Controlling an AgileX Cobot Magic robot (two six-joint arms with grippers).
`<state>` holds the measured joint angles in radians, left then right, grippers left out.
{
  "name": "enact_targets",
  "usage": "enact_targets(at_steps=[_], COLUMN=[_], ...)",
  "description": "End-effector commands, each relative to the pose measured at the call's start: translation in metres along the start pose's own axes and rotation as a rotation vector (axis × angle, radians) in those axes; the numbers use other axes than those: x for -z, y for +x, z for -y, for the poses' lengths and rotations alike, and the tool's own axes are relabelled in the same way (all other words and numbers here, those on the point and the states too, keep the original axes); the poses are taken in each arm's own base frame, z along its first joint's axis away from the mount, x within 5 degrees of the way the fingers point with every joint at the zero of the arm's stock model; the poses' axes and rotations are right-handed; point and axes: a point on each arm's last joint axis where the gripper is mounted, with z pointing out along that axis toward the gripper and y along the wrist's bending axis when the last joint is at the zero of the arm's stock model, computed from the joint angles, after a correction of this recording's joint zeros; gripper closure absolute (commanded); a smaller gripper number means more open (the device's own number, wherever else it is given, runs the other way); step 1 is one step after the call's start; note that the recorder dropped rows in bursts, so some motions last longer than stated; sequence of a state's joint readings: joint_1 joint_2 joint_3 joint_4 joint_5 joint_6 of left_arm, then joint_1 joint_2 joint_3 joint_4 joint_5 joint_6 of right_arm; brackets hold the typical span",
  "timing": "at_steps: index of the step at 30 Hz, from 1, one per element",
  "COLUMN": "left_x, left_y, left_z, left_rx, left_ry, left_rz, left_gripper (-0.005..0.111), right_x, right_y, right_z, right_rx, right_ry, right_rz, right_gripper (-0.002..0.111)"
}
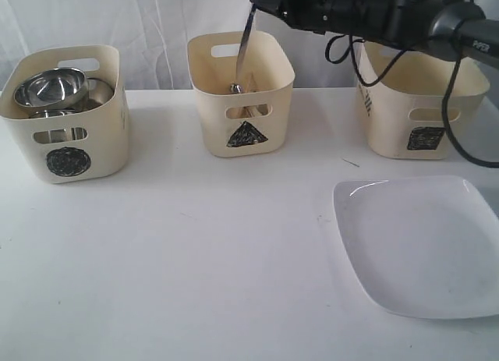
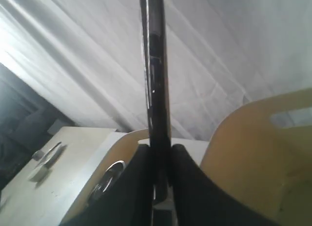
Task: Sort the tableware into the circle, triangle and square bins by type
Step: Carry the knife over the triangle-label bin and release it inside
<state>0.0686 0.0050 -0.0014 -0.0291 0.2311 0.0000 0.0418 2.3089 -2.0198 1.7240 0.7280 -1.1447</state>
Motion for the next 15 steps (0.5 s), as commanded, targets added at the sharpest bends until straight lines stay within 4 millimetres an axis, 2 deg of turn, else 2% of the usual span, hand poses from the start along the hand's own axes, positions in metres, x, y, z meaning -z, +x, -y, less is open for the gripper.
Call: enact_targets(at_steps=[1,6,10,15], left_x=[0.000,0.000,0.000,0.000], left_y=[0.000,0.000,0.000,0.000], left_z=[0.000,0.000,0.000,0.000], left_rx=[0.001,0.001,0.001,0.001], left_ry=[0.001,0.001,0.001,0.001], left_rz=[0.002,0.002,0.002,0.002], left_gripper=[0.106,0.106,0.106,0.106], right_x=[-0.011,-0.020,-0.023,-0.028], right_y=[-0.008,0.001,0.009,0.014], right_z=[0.011,0.028,0.032,0.026], right_rx=[0.047,0.041,0.035,0.104], right_ry=[0.070,0.088,0.069,0.042], right_rz=[0.077,0.077,0.055,0.036], right_gripper=[0.108,0.108,0.105,0.077])
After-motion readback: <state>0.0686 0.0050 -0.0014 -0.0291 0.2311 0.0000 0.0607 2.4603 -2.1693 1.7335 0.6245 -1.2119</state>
